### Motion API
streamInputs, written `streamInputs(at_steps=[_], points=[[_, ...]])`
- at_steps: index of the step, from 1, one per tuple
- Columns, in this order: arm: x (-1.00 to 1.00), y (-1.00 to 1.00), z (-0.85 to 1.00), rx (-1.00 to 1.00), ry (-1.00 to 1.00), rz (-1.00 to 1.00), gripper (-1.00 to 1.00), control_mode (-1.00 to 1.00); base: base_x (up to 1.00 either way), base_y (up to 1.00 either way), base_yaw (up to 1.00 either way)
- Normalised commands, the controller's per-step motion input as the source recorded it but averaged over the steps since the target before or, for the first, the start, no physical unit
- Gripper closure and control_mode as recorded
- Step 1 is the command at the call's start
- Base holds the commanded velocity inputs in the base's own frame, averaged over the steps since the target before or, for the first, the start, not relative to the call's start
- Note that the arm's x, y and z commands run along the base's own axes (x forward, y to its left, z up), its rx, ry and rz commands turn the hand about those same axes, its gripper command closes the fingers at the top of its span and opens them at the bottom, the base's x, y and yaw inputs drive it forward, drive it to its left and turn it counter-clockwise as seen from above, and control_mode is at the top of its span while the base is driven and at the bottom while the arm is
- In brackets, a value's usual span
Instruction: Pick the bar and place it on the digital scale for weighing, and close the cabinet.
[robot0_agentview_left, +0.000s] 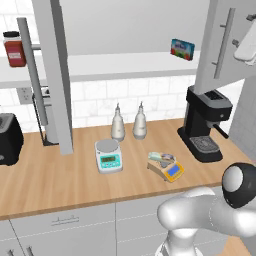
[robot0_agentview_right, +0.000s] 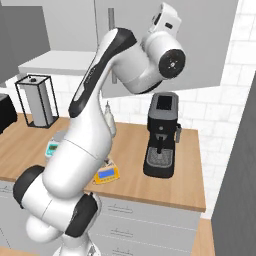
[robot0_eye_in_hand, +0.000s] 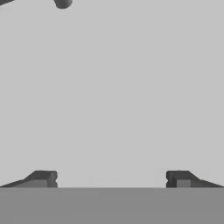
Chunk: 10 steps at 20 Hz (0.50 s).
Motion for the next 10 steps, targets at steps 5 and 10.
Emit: streamInputs(at_steps=[5, 10], points=[[0.81, 0.17, -0.60, -0.01, -0.03, 0.00, -1.00, -1.00, 0.00, 0.00, 0.00], [0.44, 0.13, -0.60, 0.00, -0.08, 0.00, -1.00, -1.00, 0.00, 0.00, 0.00]])
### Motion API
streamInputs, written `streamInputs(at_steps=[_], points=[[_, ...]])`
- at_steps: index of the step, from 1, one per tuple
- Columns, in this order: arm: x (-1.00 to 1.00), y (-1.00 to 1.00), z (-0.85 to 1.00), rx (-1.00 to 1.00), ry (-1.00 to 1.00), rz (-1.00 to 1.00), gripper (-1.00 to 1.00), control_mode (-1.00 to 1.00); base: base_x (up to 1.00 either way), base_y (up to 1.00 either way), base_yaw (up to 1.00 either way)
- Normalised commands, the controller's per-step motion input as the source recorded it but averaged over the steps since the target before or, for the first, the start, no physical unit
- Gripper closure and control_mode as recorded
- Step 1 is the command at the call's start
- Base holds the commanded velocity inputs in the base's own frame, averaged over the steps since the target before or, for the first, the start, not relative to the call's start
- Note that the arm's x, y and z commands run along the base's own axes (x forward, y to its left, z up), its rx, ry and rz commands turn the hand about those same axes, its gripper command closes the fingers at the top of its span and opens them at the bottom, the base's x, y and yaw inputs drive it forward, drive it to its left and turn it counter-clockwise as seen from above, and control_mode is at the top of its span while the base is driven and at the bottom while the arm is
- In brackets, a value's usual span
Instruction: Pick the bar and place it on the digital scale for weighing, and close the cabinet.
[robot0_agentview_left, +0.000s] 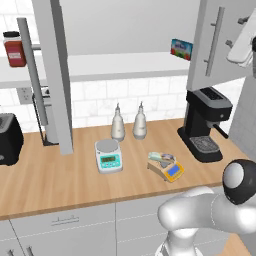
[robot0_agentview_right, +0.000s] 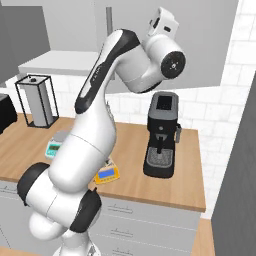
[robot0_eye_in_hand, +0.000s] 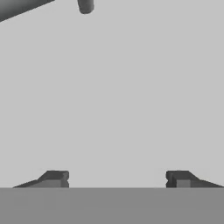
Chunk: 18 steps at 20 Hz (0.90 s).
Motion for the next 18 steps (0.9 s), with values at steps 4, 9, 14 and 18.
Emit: streamInputs(at_steps=[4, 9, 14, 18], points=[[0.96, 0.24, -0.81, 0.00, 0.00, 0.00, -1.00, -1.00, 0.00, 0.00, 0.00], [0.94, 0.14, -0.40, 0.00, 0.04, 0.00, -1.00, -1.00, 0.00, 0.00, 0.00], [0.78, 0.05, -0.25, 0.00, 0.02, 0.00, -1.00, -1.00, 0.00, 0.00, 0.00], [0.65, 0.00, -0.24, 0.00, 0.00, 0.00, -1.00, -1.00, 0.00, 0.00, 0.00]])
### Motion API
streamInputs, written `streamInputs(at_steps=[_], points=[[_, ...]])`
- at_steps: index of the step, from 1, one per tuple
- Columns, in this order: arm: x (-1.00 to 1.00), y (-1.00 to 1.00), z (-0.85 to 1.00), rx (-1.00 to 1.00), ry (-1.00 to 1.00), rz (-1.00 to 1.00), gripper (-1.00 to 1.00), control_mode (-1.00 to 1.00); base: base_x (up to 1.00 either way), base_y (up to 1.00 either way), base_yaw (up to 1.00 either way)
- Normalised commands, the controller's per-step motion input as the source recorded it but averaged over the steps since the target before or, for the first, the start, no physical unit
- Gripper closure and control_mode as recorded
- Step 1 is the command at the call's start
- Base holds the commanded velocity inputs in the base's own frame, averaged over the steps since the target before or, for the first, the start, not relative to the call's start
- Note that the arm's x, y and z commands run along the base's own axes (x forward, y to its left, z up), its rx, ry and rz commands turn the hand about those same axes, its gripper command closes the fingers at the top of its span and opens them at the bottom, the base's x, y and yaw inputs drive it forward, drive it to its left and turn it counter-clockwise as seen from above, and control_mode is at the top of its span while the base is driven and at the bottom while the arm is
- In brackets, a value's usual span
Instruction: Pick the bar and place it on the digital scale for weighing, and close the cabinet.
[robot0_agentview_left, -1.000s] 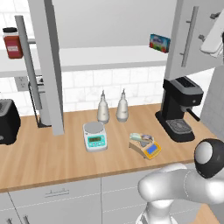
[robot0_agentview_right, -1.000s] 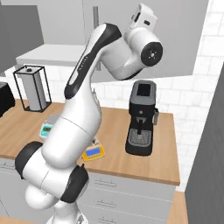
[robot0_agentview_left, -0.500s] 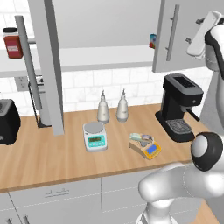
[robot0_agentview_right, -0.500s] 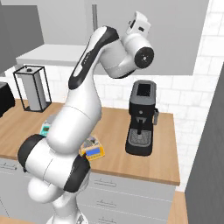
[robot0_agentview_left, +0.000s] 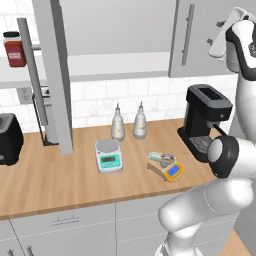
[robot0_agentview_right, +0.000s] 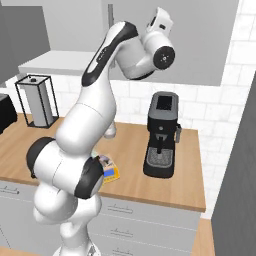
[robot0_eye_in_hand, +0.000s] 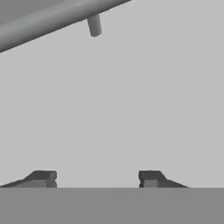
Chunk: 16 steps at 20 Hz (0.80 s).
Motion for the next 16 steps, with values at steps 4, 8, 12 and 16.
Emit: streamInputs(at_steps=[4, 8, 12, 16], points=[[0.81, 0.10, -0.76, 0.00, -0.25, 0.00, -1.00, -1.00, 0.00, 0.00, 0.00], [0.91, 0.43, -1.00, 0.00, -0.26, 0.00, -1.00, -1.00, 0.00, 0.00, 0.00], [-0.26, 0.33, -0.66, 0.00, -0.16, 0.00, -1.00, -1.00, 0.00, 0.00, 0.00], [-1.00, 0.01, 0.19, 0.00, 0.09, 0.00, -1.00, -1.00, 0.00, 0.00, 0.00]])
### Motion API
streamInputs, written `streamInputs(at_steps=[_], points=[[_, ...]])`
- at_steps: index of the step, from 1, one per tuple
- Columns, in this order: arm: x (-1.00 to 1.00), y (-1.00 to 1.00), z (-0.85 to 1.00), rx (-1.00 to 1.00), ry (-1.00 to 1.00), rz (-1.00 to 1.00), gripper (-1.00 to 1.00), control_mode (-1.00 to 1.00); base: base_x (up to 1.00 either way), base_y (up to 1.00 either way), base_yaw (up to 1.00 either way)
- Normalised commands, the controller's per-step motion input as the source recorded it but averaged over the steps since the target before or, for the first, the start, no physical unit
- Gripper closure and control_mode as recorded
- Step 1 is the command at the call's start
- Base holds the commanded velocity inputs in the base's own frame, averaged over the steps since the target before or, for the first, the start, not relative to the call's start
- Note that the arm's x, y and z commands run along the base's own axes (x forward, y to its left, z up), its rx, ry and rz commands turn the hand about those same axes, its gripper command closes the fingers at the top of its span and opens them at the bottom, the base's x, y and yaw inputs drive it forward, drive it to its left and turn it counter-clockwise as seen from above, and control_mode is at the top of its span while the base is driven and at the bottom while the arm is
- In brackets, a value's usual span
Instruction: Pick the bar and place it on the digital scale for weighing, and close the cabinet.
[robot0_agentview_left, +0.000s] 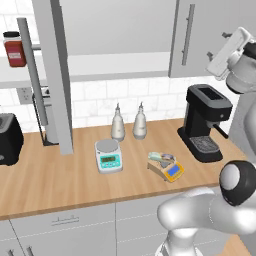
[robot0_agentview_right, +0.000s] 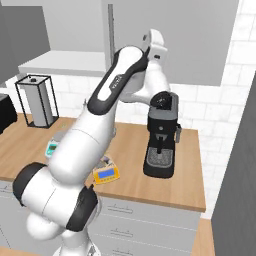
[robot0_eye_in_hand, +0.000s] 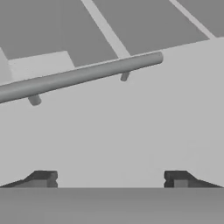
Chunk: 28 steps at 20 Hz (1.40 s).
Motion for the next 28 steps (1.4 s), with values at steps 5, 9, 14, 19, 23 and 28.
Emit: streamInputs(at_steps=[5, 9, 14, 19, 23, 28], points=[[-1.00, 0.12, 0.03, -0.09, -0.07, 0.00, -1.00, -1.00, 0.00, 0.00, 0.00], [-0.61, 0.75, -0.08, -0.15, -0.23, 0.00, -1.00, -1.00, 0.00, 0.00, 0.00], [-0.05, 1.00, -0.11, -0.13, -0.21, 0.00, -1.00, -1.00, 0.00, 0.00, 0.00], [0.00, 0.64, -0.69, 0.00, -0.09, 0.00, -1.00, -1.00, 0.00, 0.00, 0.00], [-0.08, 0.79, -0.16, 0.00, -0.09, 0.00, -1.00, -1.00, 0.00, 0.00, 0.00], [-0.18, 0.83, -0.15, 0.00, -0.12, 0.00, -1.00, -1.00, 0.00, 0.00, 0.00]])
